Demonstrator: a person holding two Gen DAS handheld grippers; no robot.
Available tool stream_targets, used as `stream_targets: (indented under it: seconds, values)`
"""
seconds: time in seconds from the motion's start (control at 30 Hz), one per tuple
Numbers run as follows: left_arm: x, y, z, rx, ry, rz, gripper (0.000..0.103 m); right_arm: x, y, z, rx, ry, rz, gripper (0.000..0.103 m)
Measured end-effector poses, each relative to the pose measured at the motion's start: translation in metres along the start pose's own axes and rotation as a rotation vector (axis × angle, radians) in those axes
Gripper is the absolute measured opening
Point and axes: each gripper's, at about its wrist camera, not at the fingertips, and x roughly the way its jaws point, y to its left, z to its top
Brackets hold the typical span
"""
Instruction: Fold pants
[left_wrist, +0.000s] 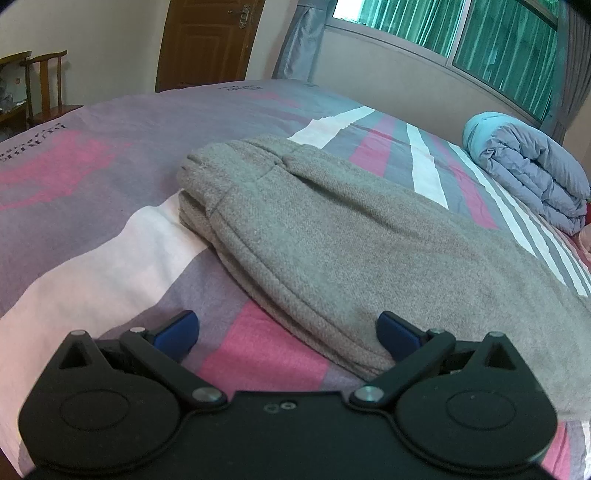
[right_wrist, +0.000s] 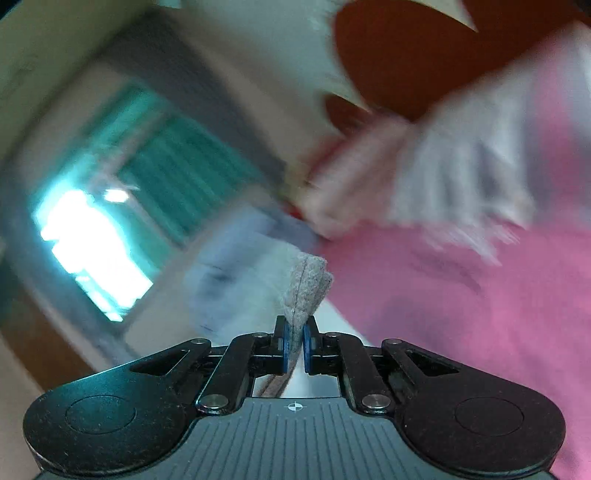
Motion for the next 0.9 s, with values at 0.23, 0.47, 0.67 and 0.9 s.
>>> stream_targets:
  seconds: [0.23, 0.47, 0.67, 0.9]
  values:
    - [0.001, -0.001, 0.000, 0.003, 0.002, 0.000, 0.097, 0.019, -0.084, -0.043, 0.229, 0.143, -0.165, 0.007]
    - [0.000, -0.001, 0.000, 0.002, 0.002, 0.000, 0.097, 0.024, -0.084, -0.036, 0.216, 0.165, -0.196, 0.008]
    - [0.001, -0.001, -0.001, 0.003, 0.001, -0.001, 0.097, -0.007, -0.079, -0.033, 0.197, 0.085, -0.170, 0.013]
    - [0.001, -0.003, -0.001, 0.003, 0.001, 0.001, 0.097, 0.008, -0.072, -0.024, 0.181, 0.127, -0.170, 0.013]
